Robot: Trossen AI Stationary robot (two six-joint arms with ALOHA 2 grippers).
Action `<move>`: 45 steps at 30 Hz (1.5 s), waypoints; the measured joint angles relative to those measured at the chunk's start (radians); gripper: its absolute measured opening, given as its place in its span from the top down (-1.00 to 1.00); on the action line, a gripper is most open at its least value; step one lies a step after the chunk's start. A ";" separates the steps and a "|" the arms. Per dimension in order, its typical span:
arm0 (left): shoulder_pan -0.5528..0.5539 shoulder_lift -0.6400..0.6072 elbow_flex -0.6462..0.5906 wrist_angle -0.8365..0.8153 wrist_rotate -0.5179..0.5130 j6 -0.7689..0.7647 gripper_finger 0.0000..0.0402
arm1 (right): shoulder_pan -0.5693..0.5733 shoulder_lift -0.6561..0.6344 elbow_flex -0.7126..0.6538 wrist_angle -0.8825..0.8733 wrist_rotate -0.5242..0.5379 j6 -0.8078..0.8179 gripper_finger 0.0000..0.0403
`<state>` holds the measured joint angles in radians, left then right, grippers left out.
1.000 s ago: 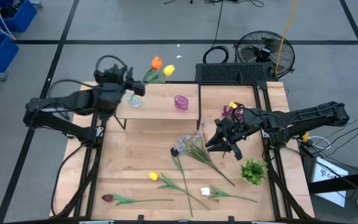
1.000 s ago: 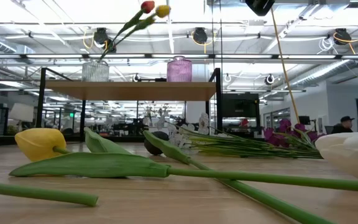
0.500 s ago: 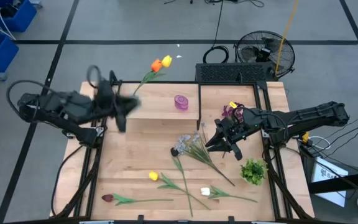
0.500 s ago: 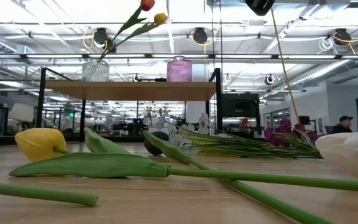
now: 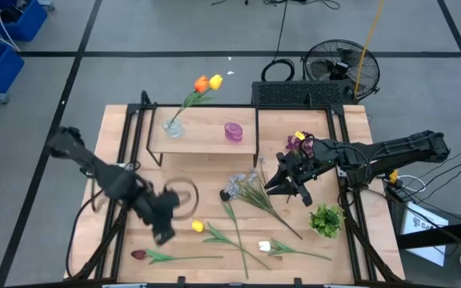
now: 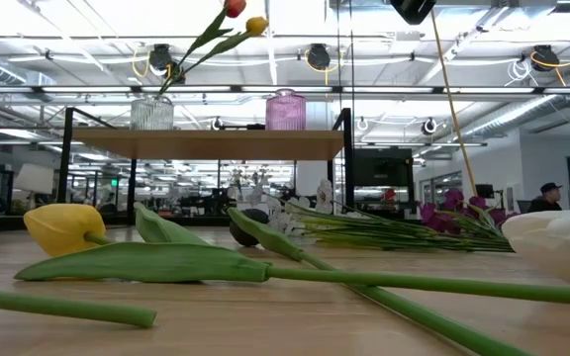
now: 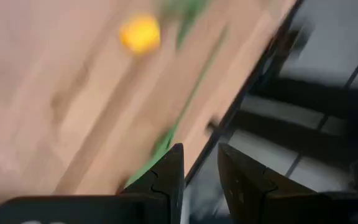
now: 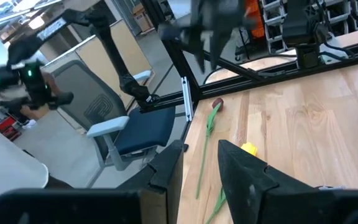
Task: Pick and place flowers into a vace then onto a shelf
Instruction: Put the red flower into the transparent vase on the shelf
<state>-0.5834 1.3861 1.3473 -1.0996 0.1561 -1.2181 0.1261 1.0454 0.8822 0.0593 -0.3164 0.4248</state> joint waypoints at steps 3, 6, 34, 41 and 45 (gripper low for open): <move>-0.067 0.075 -0.029 0.001 0.081 0.081 0.49 | 0.000 0.000 0.000 0.000 0.000 0.000 0.54; -0.127 0.151 -0.056 0.000 0.144 0.138 0.49 | 0.000 0.000 0.000 0.000 0.000 -0.003 0.54; -0.212 0.574 -0.124 0.218 0.226 0.322 0.49 | 0.000 0.000 0.000 0.000 0.000 0.000 0.54; -0.188 0.543 -0.130 0.170 0.230 0.334 0.89 | 0.000 0.000 0.000 0.000 0.000 0.001 0.54; -0.164 0.440 -0.125 0.044 0.231 0.340 0.95 | 0.000 0.007 0.000 0.013 0.002 0.017 0.54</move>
<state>-0.7473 1.8257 1.2219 -1.0553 0.3870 -0.8784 0.1261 1.0526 0.8818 0.0724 -0.3142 0.4415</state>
